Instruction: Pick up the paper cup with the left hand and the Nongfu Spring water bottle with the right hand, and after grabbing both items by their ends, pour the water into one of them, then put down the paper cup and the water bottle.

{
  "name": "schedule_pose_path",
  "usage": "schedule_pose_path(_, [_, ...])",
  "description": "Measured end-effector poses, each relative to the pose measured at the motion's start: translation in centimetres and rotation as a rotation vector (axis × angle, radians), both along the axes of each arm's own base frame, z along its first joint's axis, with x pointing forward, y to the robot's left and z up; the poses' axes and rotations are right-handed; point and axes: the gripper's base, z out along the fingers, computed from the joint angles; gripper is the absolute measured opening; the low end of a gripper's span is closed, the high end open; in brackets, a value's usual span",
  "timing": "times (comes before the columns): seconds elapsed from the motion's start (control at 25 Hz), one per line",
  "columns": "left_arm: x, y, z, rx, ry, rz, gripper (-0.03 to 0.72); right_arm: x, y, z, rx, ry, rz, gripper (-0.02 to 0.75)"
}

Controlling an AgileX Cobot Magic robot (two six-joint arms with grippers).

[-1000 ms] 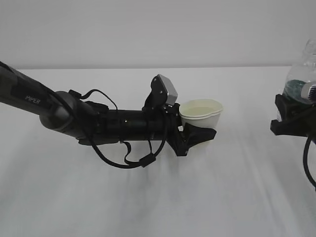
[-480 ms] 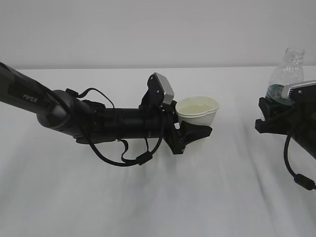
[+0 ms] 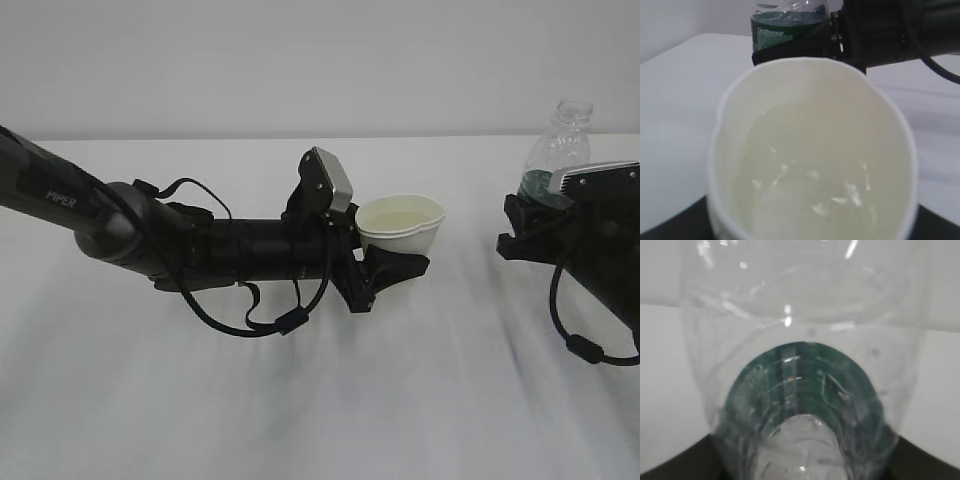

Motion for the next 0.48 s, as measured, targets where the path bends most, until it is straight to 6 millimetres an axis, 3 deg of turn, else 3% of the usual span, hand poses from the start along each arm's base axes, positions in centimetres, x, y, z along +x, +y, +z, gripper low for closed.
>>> schedule_pose_path(0.48, [0.0, 0.0, 0.0, 0.000, 0.000, 0.000, 0.407, 1.8, 0.2, -2.2, 0.056, 0.029, 0.002, 0.375])
